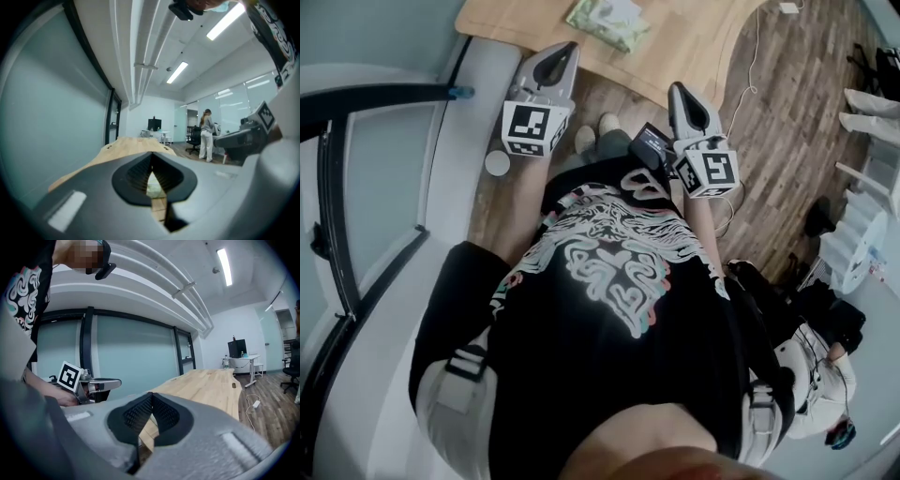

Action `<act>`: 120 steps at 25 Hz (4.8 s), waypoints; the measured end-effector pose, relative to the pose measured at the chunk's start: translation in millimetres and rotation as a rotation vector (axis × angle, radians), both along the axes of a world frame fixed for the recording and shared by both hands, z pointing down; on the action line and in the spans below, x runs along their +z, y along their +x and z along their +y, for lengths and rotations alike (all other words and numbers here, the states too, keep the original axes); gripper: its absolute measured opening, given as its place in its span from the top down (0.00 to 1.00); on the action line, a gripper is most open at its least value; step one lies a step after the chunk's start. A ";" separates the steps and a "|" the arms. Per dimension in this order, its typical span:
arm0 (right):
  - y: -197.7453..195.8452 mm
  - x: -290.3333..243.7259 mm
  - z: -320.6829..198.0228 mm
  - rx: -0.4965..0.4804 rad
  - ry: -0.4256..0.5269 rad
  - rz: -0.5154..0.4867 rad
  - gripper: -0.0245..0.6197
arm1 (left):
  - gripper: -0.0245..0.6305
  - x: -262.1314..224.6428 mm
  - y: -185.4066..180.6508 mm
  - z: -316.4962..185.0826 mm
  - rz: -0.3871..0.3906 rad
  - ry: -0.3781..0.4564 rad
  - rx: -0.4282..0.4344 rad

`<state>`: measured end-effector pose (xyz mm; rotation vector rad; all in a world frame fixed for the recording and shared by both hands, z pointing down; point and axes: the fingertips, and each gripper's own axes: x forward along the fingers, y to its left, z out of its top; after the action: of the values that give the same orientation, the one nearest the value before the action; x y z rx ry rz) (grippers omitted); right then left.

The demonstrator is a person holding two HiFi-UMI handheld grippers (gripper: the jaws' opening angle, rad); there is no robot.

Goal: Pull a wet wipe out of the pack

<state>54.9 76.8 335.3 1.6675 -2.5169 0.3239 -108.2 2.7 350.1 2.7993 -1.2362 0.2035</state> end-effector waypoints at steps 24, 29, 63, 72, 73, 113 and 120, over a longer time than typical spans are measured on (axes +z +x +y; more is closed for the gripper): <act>22.2 14.1 -47.2 0.038 0.025 0.014 0.96 | 0.98 25.5 22.5 -36.7 -0.136 0.009 0.049; 29.3 29.3 -58.7 0.071 -0.001 0.064 0.96 | 0.98 37.4 30.6 -40.2 -0.177 0.010 0.076; -6.6 127.6 -132.2 -0.151 -0.213 0.138 0.96 | 0.98 132.1 74.2 -89.2 -0.235 -0.157 0.146; -17.5 139.1 -149.7 -0.202 -0.245 0.152 0.96 | 0.98 143.7 85.9 -97.5 -0.233 -0.181 0.183; -18.0 139.6 -152.1 -0.204 -0.246 0.152 0.96 | 0.98 144.6 87.4 -98.6 -0.235 -0.181 0.186; -43.2 168.0 -208.8 -0.309 -0.308 0.200 0.83 | 0.97 153.7 98.6 -122.0 -0.280 -0.157 0.216; -47.5 171.4 -206.7 -0.323 -0.312 0.241 0.82 | 0.97 154.6 98.8 -121.2 -0.292 -0.159 0.222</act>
<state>7.4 -129.9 506.7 1.0965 -2.3570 0.4273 -9.4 -118.5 504.8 2.8313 -0.9000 0.7131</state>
